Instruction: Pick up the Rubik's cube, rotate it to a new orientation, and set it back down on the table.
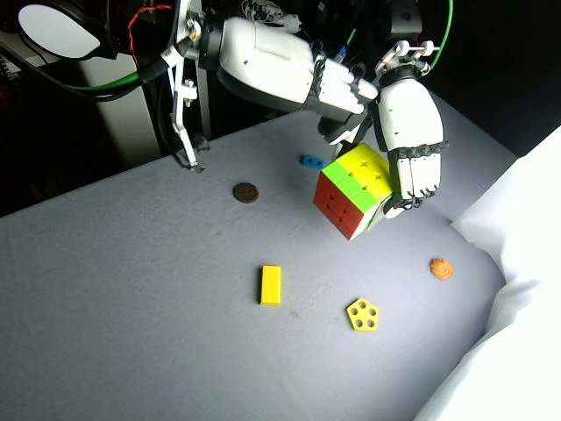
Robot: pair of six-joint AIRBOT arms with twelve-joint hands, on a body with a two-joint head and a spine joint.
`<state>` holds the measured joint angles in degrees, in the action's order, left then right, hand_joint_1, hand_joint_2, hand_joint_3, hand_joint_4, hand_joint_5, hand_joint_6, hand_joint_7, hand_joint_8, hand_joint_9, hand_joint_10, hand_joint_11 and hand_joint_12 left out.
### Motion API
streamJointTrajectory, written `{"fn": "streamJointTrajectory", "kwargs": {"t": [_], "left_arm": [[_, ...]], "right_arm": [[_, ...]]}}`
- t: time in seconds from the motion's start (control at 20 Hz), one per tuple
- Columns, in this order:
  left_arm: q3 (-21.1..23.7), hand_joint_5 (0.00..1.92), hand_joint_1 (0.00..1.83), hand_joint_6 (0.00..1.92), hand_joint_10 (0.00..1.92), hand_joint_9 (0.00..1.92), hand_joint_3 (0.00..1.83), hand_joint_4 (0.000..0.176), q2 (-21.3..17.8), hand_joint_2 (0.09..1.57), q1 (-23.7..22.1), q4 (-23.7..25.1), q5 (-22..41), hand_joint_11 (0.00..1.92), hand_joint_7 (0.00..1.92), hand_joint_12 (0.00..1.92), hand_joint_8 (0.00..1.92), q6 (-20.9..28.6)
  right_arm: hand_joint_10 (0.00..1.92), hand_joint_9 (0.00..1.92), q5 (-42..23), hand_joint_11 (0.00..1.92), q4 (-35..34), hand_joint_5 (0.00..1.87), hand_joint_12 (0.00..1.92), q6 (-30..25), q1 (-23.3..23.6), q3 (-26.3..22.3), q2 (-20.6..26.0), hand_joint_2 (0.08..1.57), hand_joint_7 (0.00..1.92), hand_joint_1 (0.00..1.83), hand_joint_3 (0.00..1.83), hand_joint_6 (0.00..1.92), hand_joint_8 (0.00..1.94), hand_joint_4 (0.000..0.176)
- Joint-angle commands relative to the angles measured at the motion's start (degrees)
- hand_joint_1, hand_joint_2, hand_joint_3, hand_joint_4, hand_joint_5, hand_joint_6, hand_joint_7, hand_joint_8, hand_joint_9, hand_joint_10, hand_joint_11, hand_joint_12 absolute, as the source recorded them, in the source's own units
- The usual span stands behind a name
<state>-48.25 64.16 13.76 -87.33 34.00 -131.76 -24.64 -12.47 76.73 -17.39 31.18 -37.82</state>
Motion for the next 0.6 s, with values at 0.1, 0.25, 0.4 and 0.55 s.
{"fn": "streamJointTrajectory", "kwargs": {"t": [0.1, 0.25, 0.4, 0.55], "left_arm": [[0.1, 0.38, 0.96, 1.81, 1.92, 0.24, 0.01, 0.007, -0.26, 1.46, 2.7, 9.85, 1.78, 0.27, 0.45, 1.92, 1.91, 8.17], [-0.29, 0.41, 0.98, 1.78, 1.92, 0.26, 0.0, 0.013, -0.26, 1.44, 6.19, 16.4, 3.13, 0.28, 0.47, 1.92, 1.87, 15.77], [-0.8, 0.38, 0.94, 1.85, 1.92, 0.24, 0.01, 0.022, -0.23, 1.47, 8.32, 19.5, 3.68, 0.29, 0.44, 1.92, 1.9, 19.2], [-1.65, 0.44, 0.9, 1.79, 1.92, 0.23, 0.0, 0.0, -0.08, 1.43, 9.82, 22.56, 4.02, 0.27, 0.22, 1.92, 1.91, 22.27]], "right_arm": [[0.38, 0.0, -8.4, 0.0, 0.45, 0.04, 0.51, -0.23, 0.15, 1.57, 0.26, 1.25, 0.07, 0.18, 0.0, 0.01, 0.18, 0.0], [0.0, 0.0, -7.57, 0.0, 0.45, 0.0, 0.0, -0.23, -0.89, 2.5, -0.23, 1.26, 0.0, 0.13, 0.0, 0.0, 0.0, 0.0], [0.0, 0.0, -7.41, 0.0, 0.44, 0.0, 0.0, -0.23, -1.76, 3.02, -0.87, 1.26, 0.0, 0.1, 0.0, 0.0, 0.0, 0.0], [0.0, 0.0, -7.46, 0.0, 0.43, 0.0, 0.0, -0.12, -2.14, 3.05, -1.16, 1.26, 0.0, 0.1, 0.0, 0.0, 0.0, 0.0]]}}
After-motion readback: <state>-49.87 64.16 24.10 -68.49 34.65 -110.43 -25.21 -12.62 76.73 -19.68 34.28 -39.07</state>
